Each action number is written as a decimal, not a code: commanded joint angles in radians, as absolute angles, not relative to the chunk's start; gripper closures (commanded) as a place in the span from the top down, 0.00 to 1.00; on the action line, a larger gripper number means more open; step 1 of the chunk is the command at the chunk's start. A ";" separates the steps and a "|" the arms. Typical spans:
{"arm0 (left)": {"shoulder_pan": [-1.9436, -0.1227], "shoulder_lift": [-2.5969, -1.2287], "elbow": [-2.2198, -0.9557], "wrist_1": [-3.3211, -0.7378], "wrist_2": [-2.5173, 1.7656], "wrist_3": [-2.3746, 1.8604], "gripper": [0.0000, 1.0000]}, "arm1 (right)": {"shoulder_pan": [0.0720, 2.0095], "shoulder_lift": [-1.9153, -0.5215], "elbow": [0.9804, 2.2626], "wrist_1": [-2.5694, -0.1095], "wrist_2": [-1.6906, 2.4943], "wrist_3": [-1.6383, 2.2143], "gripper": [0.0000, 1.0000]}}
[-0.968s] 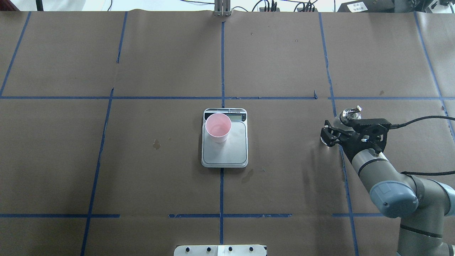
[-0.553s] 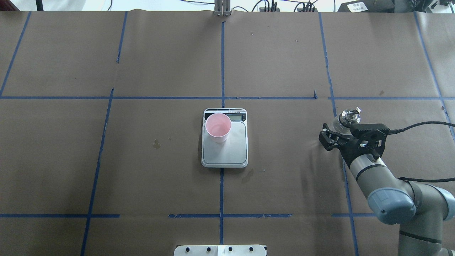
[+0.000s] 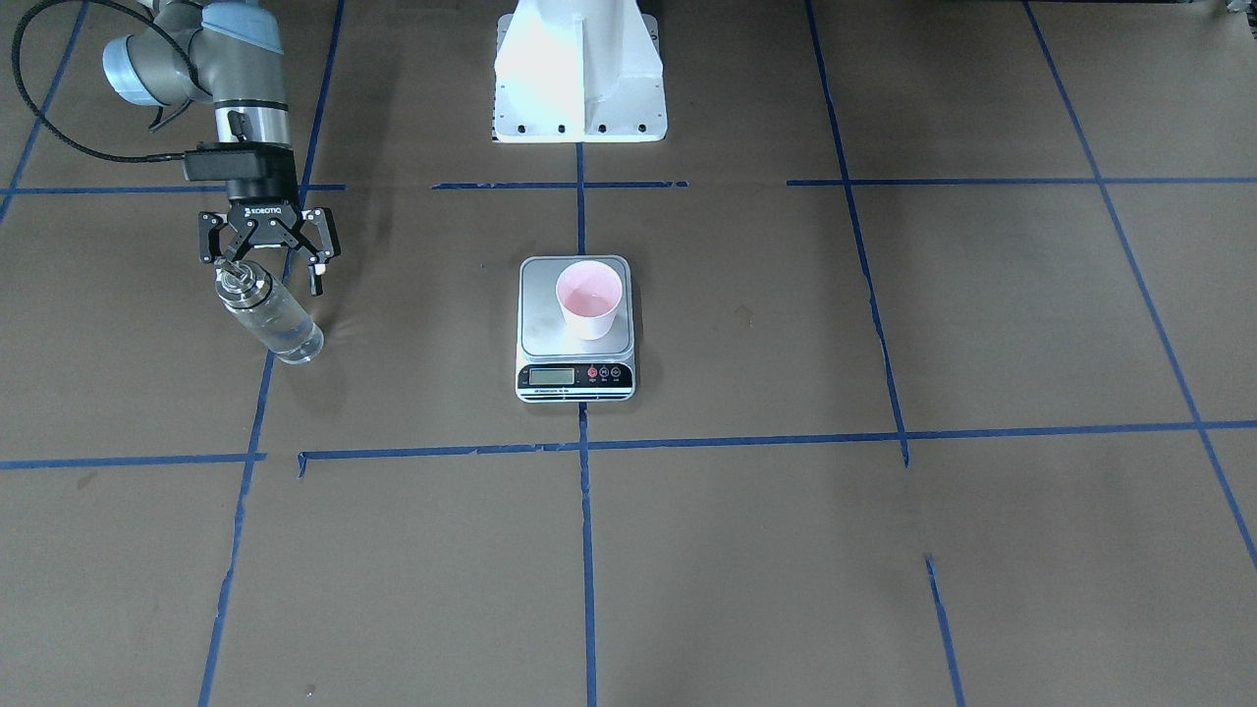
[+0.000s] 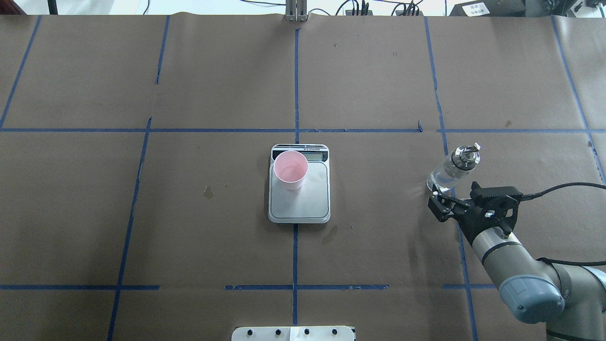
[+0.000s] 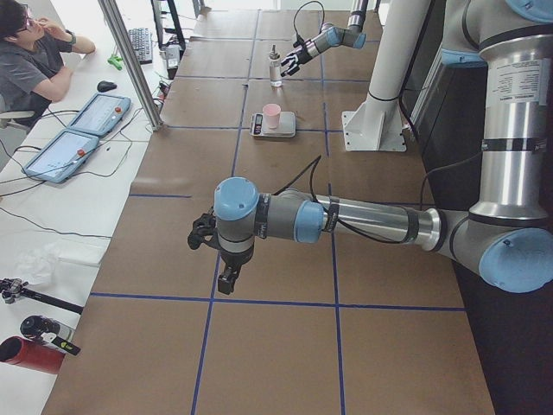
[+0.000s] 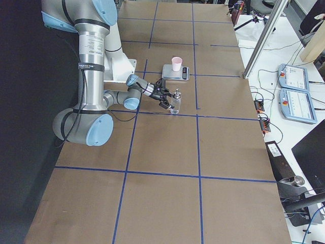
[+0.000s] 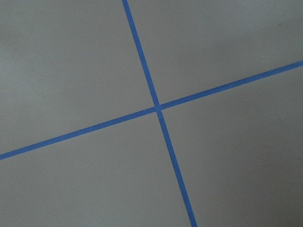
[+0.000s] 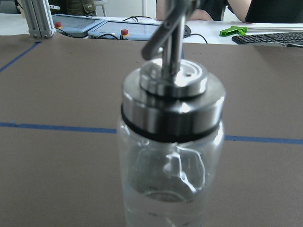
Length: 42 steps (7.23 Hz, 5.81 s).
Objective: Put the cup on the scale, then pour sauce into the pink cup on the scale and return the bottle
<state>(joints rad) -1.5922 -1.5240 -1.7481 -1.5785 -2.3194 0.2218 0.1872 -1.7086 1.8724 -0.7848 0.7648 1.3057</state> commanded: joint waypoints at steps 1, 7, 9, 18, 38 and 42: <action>-1.591 -1.523 -1.747 -1.580 -2.319 0.222 1.00 | 0.121 -1.752 1.875 -0.739 0.723 1.310 1.00; -1.591 -1.523 -1.746 -1.580 -2.327 0.222 1.00 | 0.440 -1.988 1.844 -0.390 1.165 1.032 1.00; -1.592 -1.520 -1.744 -1.580 -2.327 0.222 1.00 | 0.859 -1.900 1.719 -0.393 1.602 0.732 1.00; -1.594 -1.476 -1.690 -1.572 -2.347 0.216 1.00 | 1.607 -1.485 1.313 -1.258 2.319 -0.081 1.00; -1.598 -1.474 -1.703 -1.577 -2.338 0.221 1.00 | 1.580 -1.537 1.562 -1.512 2.303 -0.069 1.00; -1.598 -1.471 -1.709 -1.575 -2.344 0.221 1.00 | 1.580 -1.542 1.557 -1.513 2.302 -0.069 1.00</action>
